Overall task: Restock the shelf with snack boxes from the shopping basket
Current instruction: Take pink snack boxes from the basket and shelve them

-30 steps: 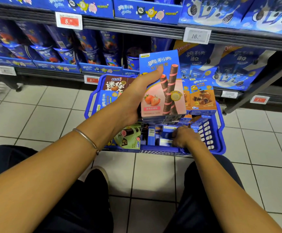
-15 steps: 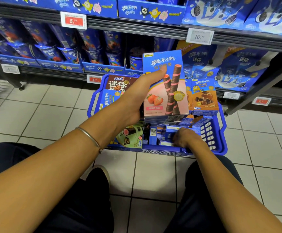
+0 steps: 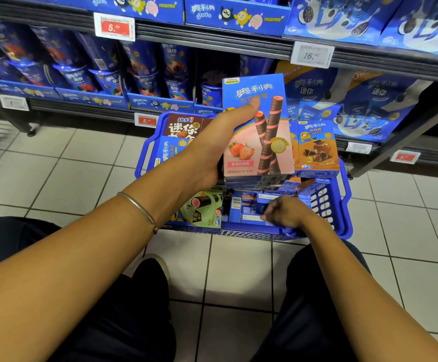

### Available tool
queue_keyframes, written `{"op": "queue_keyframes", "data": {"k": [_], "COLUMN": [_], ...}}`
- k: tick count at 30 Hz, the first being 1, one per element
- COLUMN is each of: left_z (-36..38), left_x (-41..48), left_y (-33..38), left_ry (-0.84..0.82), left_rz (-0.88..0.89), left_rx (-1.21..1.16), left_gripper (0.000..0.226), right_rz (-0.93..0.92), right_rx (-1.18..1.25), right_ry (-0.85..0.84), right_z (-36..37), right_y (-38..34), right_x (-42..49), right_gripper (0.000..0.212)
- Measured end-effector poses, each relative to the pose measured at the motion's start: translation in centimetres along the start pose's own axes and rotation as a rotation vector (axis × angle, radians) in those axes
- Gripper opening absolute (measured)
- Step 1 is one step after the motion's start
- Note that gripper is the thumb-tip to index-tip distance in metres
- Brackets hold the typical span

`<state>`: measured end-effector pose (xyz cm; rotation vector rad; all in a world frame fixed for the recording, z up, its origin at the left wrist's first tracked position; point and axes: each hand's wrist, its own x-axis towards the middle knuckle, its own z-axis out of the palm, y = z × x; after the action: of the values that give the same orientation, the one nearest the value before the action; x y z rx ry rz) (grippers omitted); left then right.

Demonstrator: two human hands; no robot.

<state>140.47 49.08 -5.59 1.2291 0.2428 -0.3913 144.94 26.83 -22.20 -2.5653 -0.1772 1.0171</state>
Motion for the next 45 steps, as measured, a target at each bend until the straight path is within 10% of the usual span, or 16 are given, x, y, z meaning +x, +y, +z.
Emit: {"op": "queue_keyframes", "data": {"k": [14,22,27,45], "left_z": [0.3,0.4,0.3,1.3], "left_x": [0.4,0.6,0.5,1.2], "left_y": [-0.2,-0.4,-0.4,-0.5], "left_ry": [0.015,0.057,0.106,0.236], "left_rz": [-0.02,-0.021,-0.01,-0.068], "left_rx": [0.005,0.019,-0.005,0.022], "left_gripper": [0.045,0.044,0.039,0.085], "right_rz": [-0.222,0.032,-0.052,-0.413], "right_rx": [0.607,1.574,1.686,1.397], "right_ry": [0.475,0.259,0.172,0.172], "right_z": [-5.0,-6.6,-7.1,-8.5], "right_y": [0.2,-1.0,-1.5,-9.7], "right_x": [-3.0,-4.5,-6.1,-10.4], "right_gripper": [0.039,0.027,0.053,0.012]}}
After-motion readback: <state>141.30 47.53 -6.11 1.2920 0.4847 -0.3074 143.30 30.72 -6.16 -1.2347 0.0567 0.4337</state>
